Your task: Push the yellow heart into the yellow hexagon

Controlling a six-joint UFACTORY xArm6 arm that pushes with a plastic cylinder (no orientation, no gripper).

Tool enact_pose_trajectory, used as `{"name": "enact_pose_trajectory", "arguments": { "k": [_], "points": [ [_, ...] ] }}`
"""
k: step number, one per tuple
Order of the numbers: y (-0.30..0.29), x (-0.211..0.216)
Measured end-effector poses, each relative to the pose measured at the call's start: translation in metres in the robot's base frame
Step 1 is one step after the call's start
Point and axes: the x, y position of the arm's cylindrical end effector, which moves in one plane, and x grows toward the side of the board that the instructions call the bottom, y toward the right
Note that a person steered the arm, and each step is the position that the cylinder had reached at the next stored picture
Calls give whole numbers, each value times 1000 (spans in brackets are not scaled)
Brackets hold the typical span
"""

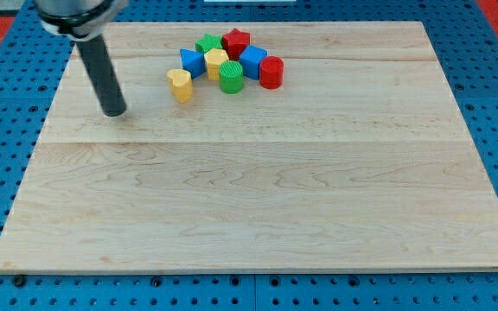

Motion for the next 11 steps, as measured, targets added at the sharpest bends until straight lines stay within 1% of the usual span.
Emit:
{"name": "enact_pose_trajectory", "arguments": {
  "k": [1, 2, 3, 4, 5, 6, 7, 9, 10, 11],
  "points": [
    [-8, -12],
    [26, -24],
    [47, -36],
    [58, -28],
    [79, -41],
    [102, -44],
    [110, -50],
    [113, -50],
    [135, -47],
    [137, -47]
  ]
}}
